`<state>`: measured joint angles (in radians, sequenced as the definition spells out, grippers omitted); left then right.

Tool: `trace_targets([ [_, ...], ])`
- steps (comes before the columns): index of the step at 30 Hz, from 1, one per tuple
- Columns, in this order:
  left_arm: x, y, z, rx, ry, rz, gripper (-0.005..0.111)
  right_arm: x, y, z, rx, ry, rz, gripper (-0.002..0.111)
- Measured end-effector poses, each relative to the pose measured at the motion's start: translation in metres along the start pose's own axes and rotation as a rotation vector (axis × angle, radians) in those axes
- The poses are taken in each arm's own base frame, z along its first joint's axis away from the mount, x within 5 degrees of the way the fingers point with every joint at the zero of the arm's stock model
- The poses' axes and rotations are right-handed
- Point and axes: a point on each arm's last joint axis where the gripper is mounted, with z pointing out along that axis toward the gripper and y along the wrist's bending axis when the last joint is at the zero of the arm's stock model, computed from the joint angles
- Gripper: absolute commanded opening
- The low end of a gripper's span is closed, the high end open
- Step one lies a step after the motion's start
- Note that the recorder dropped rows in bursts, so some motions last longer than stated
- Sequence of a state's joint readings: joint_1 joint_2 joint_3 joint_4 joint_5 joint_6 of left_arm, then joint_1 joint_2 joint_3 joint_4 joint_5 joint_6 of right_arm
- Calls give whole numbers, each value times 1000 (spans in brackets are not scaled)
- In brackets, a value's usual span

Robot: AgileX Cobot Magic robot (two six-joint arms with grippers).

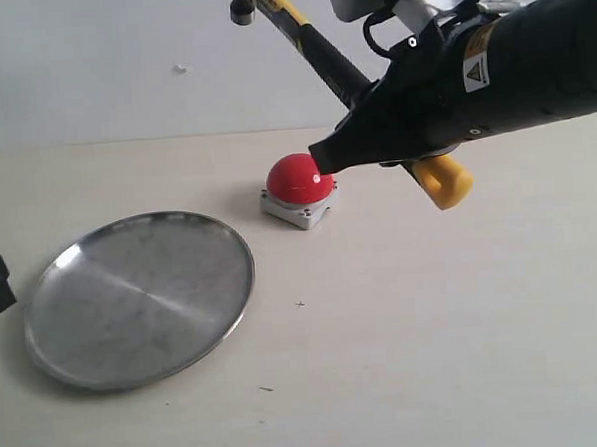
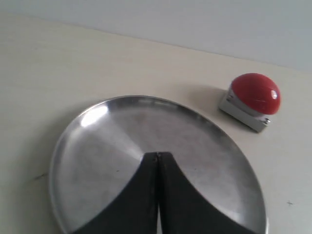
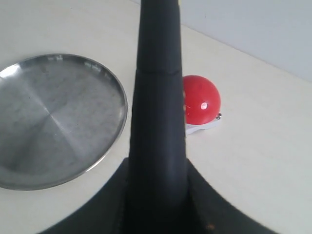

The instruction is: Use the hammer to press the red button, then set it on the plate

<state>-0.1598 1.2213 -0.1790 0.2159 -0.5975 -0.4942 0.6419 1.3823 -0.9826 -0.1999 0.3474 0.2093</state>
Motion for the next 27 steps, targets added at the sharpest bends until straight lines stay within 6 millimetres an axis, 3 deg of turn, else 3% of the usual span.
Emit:
trace_targets([
  [4, 11, 17, -10, -75, -18, -61, 0, 4, -4, 6, 17, 37, -3, 0],
  [10, 11, 18, -11, -74, -24, -61, 0, 26, -27, 48, 77, 167, 67, 0],
  [14, 11, 18, -11, -73, -25, -61, 0, 39, -29, 73, 75, 212, 85, 0],
  [27, 11, 18, -11, -73, -25, -61, 0, 77, -20, 79, -11, -46, 181, 0],
])
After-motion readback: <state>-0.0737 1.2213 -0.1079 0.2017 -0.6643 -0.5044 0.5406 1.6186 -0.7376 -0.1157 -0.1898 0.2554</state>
